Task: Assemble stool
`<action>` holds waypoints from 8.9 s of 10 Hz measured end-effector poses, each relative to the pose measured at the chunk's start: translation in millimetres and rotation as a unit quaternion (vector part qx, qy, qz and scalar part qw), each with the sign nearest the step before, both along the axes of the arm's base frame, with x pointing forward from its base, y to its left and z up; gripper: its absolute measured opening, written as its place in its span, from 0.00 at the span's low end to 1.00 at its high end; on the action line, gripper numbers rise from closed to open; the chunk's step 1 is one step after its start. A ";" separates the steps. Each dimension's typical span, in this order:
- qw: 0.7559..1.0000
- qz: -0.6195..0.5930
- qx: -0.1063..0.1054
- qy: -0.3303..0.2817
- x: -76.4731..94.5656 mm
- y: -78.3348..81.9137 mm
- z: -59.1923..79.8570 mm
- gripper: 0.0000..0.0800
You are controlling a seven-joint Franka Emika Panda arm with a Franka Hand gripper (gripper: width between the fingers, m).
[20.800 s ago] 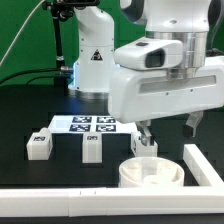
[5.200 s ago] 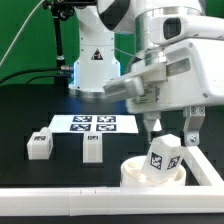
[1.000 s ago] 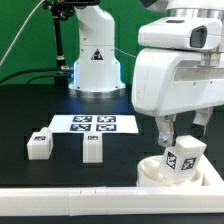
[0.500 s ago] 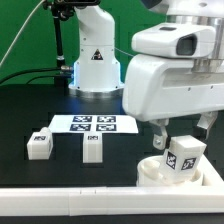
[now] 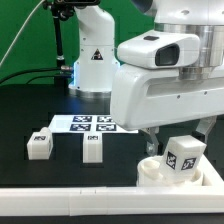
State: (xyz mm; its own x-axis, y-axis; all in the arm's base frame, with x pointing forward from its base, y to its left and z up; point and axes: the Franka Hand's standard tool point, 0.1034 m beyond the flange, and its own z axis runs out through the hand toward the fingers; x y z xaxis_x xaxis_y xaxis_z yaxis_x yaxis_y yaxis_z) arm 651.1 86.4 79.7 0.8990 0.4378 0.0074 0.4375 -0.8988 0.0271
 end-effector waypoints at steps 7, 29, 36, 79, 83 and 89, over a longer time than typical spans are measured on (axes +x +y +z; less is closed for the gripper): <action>0.999 -0.043 0.006 0.000 0.7 -1.6 -0.7 0.42; 0.399 -0.913 0.071 0.037 -7.9 16.4 -4.3 0.42; 0.376 -0.919 0.106 0.049 -10.5 26.8 -3.6 0.66; 0.871 -0.489 0.042 -0.015 -7.6 21.1 -4.4 0.43; 0.808 -0.588 0.048 -0.009 -8.4 21.6 -4.7 0.43; 0.406 -0.908 0.102 0.023 -8.7 24.1 -5.6 0.43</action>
Offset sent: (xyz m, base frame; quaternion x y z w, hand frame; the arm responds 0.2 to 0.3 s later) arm 0.0000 0.0000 0.0000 0.0000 0.0000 0.0000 1.0000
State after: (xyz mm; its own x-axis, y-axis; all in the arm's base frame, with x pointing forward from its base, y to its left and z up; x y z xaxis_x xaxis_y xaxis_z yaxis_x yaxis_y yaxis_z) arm 642.4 110.4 74.1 -0.2612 -0.9522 -0.1584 -0.9552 0.2786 -0.0999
